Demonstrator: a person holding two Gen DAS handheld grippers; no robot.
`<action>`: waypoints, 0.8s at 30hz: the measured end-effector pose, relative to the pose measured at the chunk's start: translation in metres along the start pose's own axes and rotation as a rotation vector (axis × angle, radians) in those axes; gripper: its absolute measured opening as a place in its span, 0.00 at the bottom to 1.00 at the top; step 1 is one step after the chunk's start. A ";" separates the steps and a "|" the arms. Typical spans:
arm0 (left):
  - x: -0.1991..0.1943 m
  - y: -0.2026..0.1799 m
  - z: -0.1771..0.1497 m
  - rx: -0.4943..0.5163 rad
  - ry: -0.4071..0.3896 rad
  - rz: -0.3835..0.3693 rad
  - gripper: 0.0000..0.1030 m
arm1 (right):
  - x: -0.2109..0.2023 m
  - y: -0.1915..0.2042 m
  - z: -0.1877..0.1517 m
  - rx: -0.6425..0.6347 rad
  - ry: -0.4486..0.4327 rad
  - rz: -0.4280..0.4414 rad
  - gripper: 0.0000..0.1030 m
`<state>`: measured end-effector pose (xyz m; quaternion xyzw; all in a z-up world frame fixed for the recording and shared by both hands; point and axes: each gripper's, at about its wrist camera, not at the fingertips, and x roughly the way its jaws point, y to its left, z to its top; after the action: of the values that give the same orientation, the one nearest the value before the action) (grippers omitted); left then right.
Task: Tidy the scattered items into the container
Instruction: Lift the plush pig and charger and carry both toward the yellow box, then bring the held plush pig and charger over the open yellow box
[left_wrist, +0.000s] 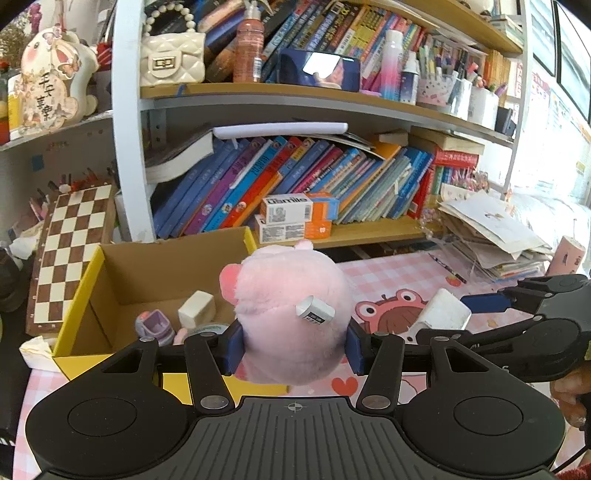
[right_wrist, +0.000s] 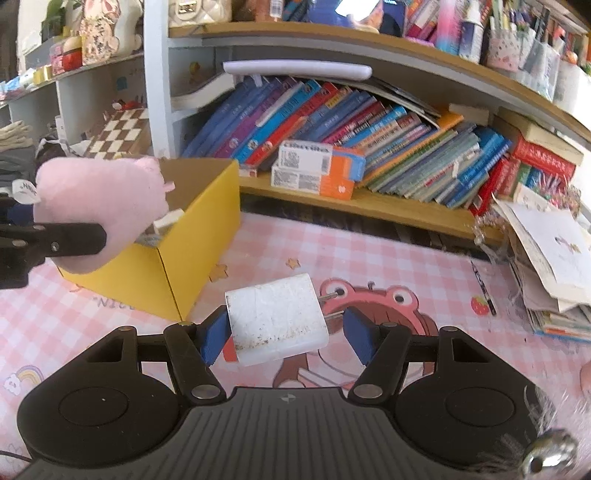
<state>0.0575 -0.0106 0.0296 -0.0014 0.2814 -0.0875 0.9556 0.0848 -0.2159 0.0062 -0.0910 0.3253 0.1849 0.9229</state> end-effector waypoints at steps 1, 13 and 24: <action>0.000 0.003 0.001 -0.004 -0.004 0.006 0.50 | 0.000 0.002 0.003 -0.005 -0.007 0.006 0.62; -0.001 0.041 0.015 -0.037 -0.041 0.093 0.50 | 0.008 0.021 0.046 -0.071 -0.066 0.072 0.62; 0.007 0.065 0.023 -0.037 -0.042 0.138 0.50 | 0.025 0.043 0.077 -0.138 -0.104 0.137 0.62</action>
<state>0.0868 0.0509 0.0419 -0.0015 0.2623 -0.0163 0.9648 0.1295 -0.1473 0.0478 -0.1221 0.2691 0.2741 0.9152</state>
